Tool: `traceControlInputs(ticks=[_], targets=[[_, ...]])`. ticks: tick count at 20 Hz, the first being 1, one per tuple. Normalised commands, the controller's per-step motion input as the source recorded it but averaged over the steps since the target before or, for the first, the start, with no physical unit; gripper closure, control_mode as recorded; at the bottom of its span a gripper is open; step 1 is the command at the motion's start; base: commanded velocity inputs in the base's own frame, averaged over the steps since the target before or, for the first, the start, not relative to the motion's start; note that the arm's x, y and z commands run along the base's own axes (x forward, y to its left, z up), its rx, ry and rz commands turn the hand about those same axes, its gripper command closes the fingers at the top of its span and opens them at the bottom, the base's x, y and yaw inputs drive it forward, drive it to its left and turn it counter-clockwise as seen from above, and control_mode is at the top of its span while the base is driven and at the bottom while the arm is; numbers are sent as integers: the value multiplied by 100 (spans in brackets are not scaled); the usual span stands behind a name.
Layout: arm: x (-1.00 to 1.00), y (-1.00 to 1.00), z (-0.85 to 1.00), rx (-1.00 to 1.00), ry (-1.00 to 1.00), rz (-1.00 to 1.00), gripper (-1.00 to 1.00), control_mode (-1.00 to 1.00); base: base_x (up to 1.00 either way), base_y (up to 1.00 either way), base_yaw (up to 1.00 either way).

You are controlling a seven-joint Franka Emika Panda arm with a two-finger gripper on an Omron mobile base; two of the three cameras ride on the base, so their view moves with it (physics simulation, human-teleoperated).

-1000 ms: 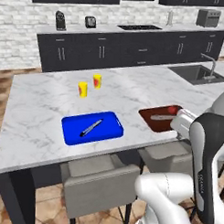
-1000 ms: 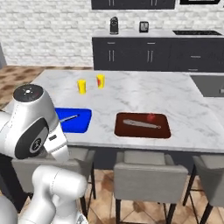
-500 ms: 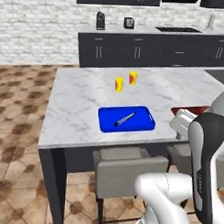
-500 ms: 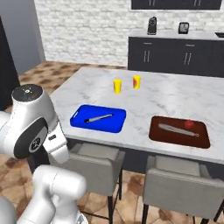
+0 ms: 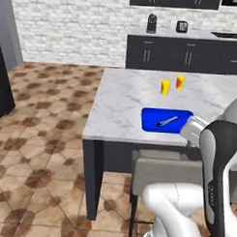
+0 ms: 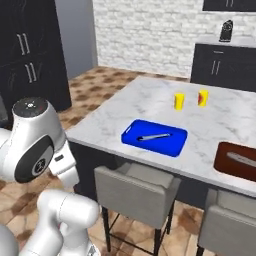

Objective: Gather the sweet potato and bell pepper from the fridge and place them on a tray on the dining counter. Then gather the steaks from the fridge and place them on the other tray.

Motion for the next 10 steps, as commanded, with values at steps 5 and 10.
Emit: traceControlInputs(ticks=[5,10], targets=[[0,0,0,0,0,0,-100,100,1,37,42],[0,0,0,0,0,0,-100,100,6,30,37]])
